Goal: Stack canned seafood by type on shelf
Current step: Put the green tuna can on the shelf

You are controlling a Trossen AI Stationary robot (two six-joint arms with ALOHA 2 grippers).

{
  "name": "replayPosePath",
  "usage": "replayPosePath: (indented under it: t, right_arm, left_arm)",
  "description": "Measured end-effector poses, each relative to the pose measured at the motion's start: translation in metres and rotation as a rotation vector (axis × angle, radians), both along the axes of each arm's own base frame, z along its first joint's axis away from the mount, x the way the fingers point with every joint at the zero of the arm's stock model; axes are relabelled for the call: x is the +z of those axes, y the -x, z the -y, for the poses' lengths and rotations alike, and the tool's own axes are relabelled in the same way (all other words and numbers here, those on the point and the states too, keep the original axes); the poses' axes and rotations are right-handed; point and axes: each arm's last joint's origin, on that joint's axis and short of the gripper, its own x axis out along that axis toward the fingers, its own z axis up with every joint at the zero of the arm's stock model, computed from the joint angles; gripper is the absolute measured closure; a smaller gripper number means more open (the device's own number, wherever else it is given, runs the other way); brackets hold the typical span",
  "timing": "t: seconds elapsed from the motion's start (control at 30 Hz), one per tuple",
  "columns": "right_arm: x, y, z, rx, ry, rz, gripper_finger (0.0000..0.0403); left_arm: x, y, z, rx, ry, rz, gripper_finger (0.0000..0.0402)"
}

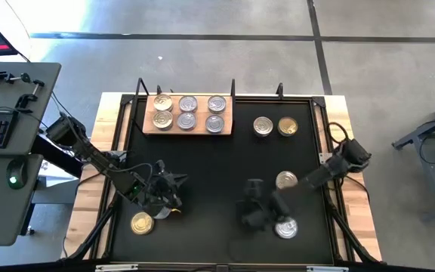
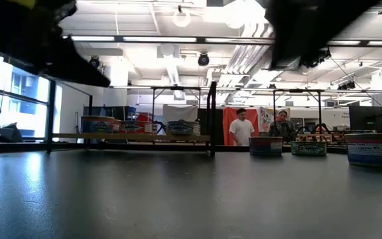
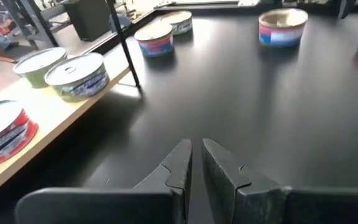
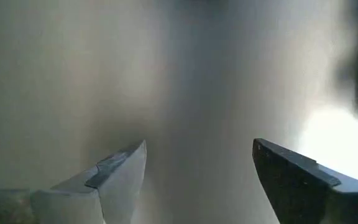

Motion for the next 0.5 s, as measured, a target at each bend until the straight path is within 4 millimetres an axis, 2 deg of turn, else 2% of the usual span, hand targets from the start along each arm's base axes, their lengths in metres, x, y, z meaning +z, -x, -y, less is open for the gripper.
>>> replayPosePath:
  t: [0.13, 0.27, 0.37, 0.5]
  right_arm:
    - [-0.003, 0.044, -0.013, -0.307, 0.052, -0.137, 0.0124]
    - [-0.007, 0.082, -0.025, -0.458, 0.155, -0.18, 0.0133]
    - [-0.015, 0.105, -0.022, -0.545, 0.199, -0.132, 0.0136]
    - [-0.033, 0.125, -0.014, -0.648, 0.18, 0.002, 0.0137]
  left_arm:
    - [0.006, -0.02, -0.015, -0.05, 0.072, 0.013, 0.0371]
    - [0.008, -0.044, -0.044, -0.157, 0.098, -0.008, 0.0371]
    - [0.004, -0.063, -0.075, -0.186, 0.114, -0.004, 0.0371]
    - [-0.008, -0.087, -0.116, -0.161, 0.072, -0.079, 0.0371]
